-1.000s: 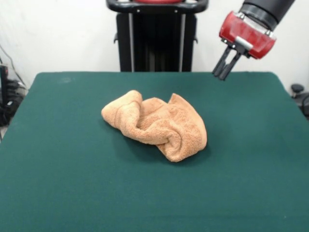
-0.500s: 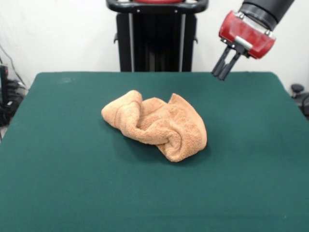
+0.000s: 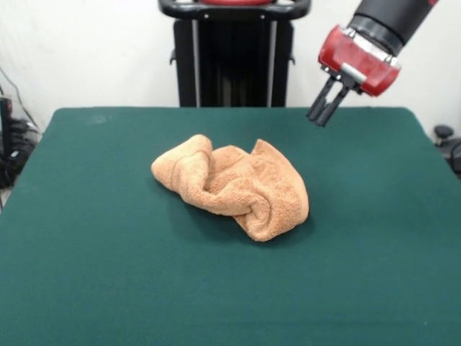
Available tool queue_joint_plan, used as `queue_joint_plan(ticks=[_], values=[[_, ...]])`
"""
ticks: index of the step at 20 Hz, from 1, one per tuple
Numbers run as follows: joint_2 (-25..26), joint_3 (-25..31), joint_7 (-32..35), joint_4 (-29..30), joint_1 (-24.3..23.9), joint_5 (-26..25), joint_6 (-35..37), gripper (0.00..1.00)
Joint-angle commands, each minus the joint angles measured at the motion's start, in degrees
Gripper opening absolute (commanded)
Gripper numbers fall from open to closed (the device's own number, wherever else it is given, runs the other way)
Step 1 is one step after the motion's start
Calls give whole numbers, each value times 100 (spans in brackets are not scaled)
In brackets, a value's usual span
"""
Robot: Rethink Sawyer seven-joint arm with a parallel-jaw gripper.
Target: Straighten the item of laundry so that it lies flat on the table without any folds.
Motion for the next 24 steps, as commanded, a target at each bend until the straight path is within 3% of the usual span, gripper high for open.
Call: queue_joint_plan(ticks=[1, 24], values=[[831, 854, 1426, 86, 13, 3, 46, 0], [1525, 679, 1636, -193, 186, 276, -211, 0]])
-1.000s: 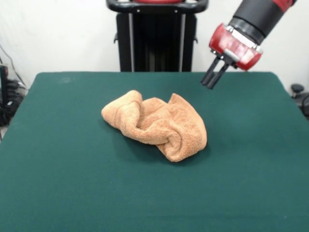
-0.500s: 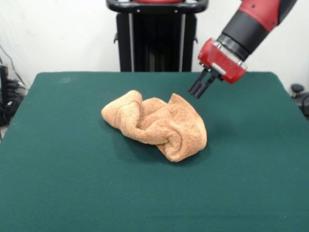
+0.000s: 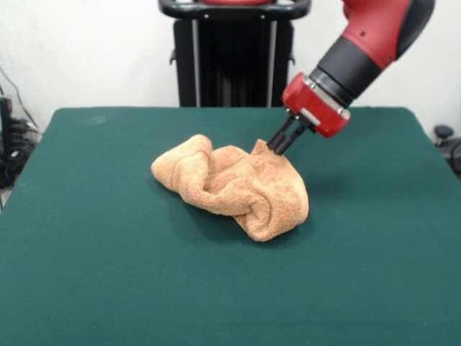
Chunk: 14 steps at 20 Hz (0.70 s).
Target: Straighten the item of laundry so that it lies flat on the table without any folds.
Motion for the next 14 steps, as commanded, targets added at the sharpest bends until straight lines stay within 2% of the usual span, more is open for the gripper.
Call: queue_joint_plan(ticks=[1, 9, 14], values=[[347, 693, 1632, -190, 140, 270, -246, 0], [414, 642, 1601, -312, 132, 303, -313, 0], [426, 718, 1529, -325, 77, 236, -616, 0]])
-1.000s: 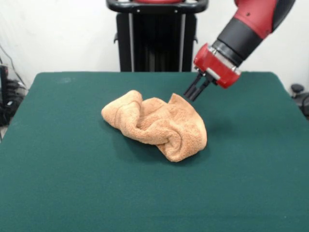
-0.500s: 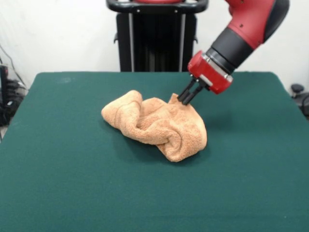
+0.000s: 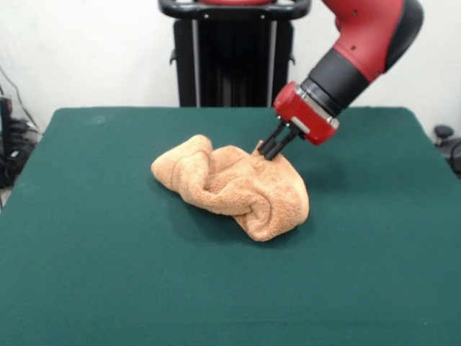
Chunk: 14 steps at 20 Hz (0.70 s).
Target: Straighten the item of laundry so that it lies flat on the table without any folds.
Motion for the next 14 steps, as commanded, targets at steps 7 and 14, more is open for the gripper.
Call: queue_joint_plan(ticks=[7, 14], values=[[462, -3, 1354, -343, 550, 231, -992, 0], [1513, -1277, 1089, -532, 1232, 480, -893, 0]])
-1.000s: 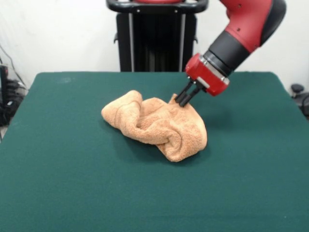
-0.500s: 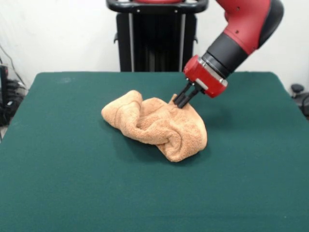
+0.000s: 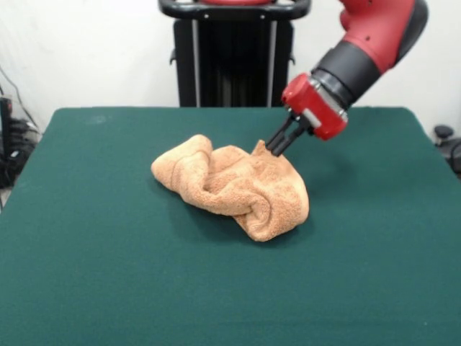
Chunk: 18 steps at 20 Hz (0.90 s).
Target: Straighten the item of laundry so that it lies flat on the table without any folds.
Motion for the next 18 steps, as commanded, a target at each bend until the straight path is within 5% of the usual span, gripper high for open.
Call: queue_joint_plan(ticks=[1, 14, 15, 18], values=[[1069, -742, 1057, -548, 686, 390, -47, 0], [521, -76, 968, -536, 331, -55, -35, 0], [471, -17, 977, -518, 300, -69, -64, 100], [277, 258, 1042, -470, 159, -100, -216, 100]])
